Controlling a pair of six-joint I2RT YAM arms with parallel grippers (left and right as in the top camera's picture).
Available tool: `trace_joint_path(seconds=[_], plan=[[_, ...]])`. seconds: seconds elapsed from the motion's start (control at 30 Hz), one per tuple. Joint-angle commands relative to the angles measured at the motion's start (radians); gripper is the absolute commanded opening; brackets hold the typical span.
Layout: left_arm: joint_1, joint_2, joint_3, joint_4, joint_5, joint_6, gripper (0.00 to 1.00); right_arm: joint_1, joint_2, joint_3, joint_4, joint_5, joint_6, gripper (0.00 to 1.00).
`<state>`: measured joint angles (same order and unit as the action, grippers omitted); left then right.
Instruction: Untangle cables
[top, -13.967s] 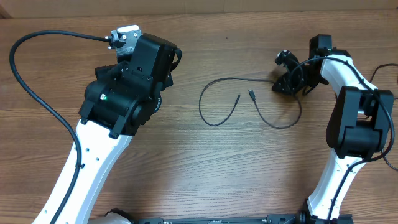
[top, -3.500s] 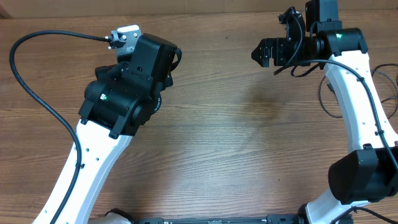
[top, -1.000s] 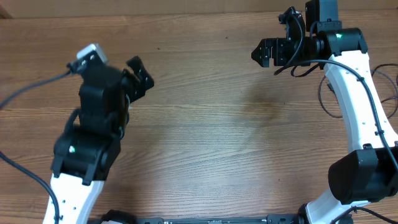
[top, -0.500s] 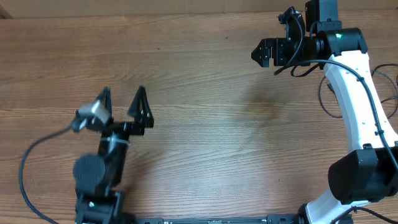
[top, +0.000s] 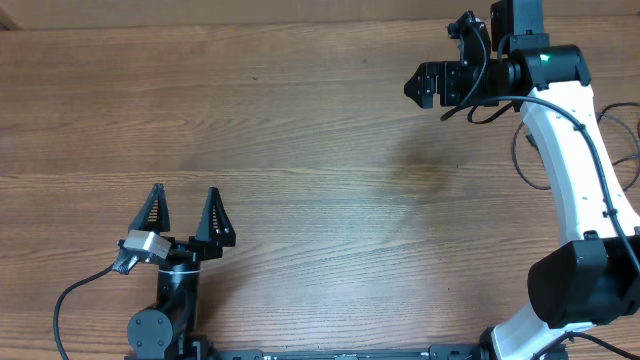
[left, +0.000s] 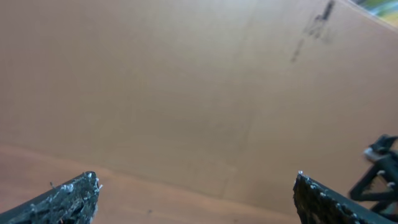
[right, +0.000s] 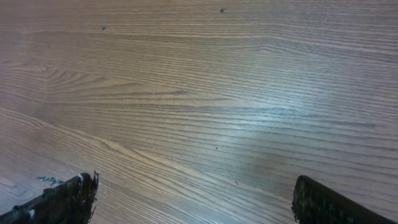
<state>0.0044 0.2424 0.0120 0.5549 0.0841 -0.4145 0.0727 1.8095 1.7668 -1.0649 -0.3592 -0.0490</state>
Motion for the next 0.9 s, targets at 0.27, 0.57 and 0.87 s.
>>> trace_joint_path(seconds=[0.27, 0.57, 0.87], plan=[[0.100, -0.177, -0.007, -0.367, 0.018, 0.099, 0.99, -0.001, -0.006, 0.001, 0.004, -0.002, -0.005, 1.00], [0.108, -0.239, -0.007, -0.629, -0.010, 0.274, 1.00, -0.001, -0.006, 0.001, 0.004, -0.002, -0.005, 1.00], [0.113, -0.240, -0.007, -0.627, -0.009, 0.325, 1.00, -0.001, -0.006, 0.001, 0.004, -0.001, -0.005, 1.00]])
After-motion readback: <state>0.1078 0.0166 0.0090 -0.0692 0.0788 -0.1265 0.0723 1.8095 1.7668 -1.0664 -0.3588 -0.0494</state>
